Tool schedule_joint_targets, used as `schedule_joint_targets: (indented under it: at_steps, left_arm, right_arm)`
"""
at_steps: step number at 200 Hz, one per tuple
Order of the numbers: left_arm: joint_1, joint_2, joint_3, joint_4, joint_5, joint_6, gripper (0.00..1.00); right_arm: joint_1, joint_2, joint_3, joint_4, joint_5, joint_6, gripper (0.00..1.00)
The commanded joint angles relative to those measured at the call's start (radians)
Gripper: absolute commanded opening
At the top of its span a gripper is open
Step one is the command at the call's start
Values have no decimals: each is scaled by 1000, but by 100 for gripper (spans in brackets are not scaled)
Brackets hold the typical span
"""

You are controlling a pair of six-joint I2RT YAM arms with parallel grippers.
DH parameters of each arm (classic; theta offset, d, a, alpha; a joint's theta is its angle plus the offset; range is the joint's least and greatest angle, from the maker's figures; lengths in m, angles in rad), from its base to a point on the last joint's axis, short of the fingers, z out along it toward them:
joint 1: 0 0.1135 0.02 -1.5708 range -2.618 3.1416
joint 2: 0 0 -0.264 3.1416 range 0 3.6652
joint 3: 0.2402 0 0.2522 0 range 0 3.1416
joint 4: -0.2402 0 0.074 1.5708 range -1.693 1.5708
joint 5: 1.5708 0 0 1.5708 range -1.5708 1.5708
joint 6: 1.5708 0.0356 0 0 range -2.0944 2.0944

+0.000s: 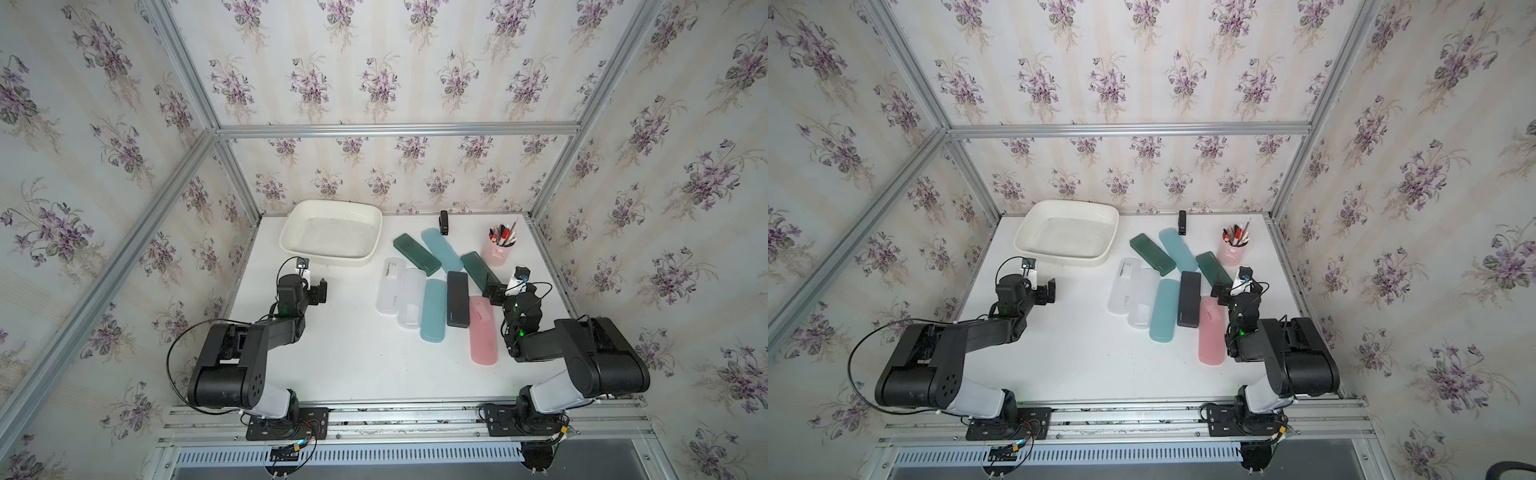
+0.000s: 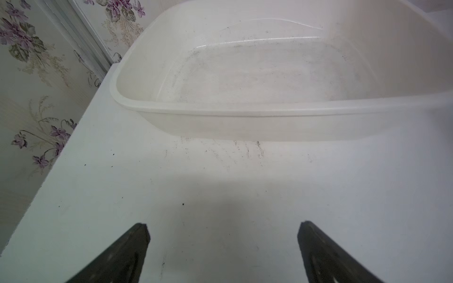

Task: Put the pencil case into the storage box
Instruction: Move the storage box to the center of the board.

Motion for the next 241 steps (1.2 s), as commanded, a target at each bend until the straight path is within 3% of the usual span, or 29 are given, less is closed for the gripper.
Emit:
schedule_joint_targets:
  at_steps: [1,85,99,109,114,128,142,156,176,211,241]
  left_arm:
    - [1,-2,3,30,7,-5,99]
    - [0,-2,4,27,6,-5,99]
    - [-1,-25,23,-21,-74,-40,99]
    - [1,-54,114,-185,-194,-82,100]
    - [4,-76,175,-342,-243,-112,100]
    - [28,-64,445,-755,-267,-130,100]
    - [37,-9,698,-1055,-295,-172,100]
    - [43,81,924,-1293,-304,-204,99]
    - [62,216,1174,-1520,-291,-241,99]
    - [168,387,1372,-1640,-27,-317,99]
    - [241,502,1482,-1707,77,-335,99]
  right_arm:
    - [-6,-3,10,18,-79,-27,100]
    - [-6,-3,12,9,-74,-24,100]
    - [-4,-22,35,-32,-42,-20,100]
    - [0,-96,154,-275,-13,-1,100]
    - [0,-123,255,-501,8,30,100]
    - [-1,-110,562,-1028,35,127,100]
    - [2,-63,790,-1357,-49,229,100]
    - [32,-59,885,-1447,-153,302,100]
    - [120,-22,999,-1478,-182,386,100]
    - [269,250,1350,-1622,-240,430,100]
    - [368,543,1758,-1811,-271,447,100]
